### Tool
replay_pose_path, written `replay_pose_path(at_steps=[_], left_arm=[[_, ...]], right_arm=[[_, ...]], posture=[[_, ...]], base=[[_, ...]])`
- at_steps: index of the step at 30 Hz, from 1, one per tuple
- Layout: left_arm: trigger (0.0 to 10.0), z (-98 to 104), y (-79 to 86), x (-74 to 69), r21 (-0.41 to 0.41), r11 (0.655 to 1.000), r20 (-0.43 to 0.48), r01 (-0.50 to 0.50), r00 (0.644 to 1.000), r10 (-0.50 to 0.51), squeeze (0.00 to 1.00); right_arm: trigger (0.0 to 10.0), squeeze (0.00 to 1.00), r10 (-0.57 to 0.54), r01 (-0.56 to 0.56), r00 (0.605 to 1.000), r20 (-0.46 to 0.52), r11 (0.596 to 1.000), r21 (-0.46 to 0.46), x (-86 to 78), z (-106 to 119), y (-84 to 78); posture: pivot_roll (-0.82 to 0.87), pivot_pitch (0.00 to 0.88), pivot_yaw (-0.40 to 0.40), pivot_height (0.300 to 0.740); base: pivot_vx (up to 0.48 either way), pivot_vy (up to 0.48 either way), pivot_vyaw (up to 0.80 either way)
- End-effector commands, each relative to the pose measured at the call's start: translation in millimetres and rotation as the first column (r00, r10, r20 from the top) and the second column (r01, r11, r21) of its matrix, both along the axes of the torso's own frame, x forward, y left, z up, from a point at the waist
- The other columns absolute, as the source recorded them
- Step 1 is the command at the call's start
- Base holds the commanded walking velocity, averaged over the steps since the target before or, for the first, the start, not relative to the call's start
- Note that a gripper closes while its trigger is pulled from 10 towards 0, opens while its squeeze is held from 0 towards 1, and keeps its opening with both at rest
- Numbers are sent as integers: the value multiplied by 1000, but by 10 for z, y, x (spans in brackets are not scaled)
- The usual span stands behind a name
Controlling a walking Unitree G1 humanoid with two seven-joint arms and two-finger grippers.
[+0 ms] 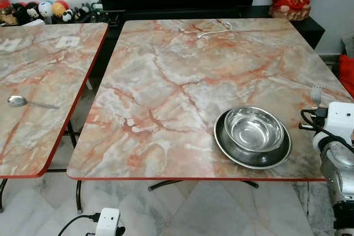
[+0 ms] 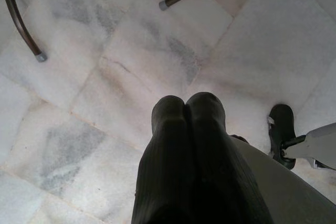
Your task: Setting the table
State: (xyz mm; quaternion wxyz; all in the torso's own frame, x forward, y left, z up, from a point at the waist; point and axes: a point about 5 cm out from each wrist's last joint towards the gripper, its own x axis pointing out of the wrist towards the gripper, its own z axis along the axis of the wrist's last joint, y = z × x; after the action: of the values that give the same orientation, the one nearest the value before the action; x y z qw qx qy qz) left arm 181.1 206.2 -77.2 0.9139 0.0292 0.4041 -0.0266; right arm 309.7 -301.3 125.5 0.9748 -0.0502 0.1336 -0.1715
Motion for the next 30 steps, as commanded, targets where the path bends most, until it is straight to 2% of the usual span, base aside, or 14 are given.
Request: replay_pose_path(at_steps=[1, 8, 10, 18, 23, 30], left_arm=[[10000, -26, 41, -55, 8, 1000, -30, -10, 999, 11, 0], [10000, -38, 31, -73, 9, 1000, -39, -11, 999, 11, 0], [10000, -27, 58, -63, 9, 1000, -35, -12, 999, 12, 0], [10000, -48, 87, -114, 18, 1000, -55, -22, 998, 23, 0], [10000, -81, 49, -161, 21, 999, -78, -24, 997, 25, 0], [10000, -97, -17, -153, 24, 999, -95, -24, 995, 26, 0]], right_arm=[[10000, 0, -3, 3, 1000, -11, 1000, 14, 8, -6, -26], [10000, 0, -4, 5, 1000, -30, 999, 37, 14, -72, -46], [10000, 0, 4, -4, 1000, -8, 997, 78, 30, -88, -31], [10000, 0, 16, -15, 1000, -4, 997, 80, 102, -89, -25], [10000, 0, 9, -8, 1000, -10, 997, 81, 119, -104, -50], [10000, 0, 3, -2, 1000, -17, 996, 93, 145, -135, -79]], posture=[[-43, 83, 25, 740], [-43, 85, 26, 740], [-41, 85, 27, 740], [-36, 84, 28, 740], [-37, 85, 29, 740], [-33, 84, 30, 740]], base=[[0, 0, 0], [0, 0, 0], [0, 0, 0], [0, 0, 0], [0, 0, 0], [0, 0, 0]])
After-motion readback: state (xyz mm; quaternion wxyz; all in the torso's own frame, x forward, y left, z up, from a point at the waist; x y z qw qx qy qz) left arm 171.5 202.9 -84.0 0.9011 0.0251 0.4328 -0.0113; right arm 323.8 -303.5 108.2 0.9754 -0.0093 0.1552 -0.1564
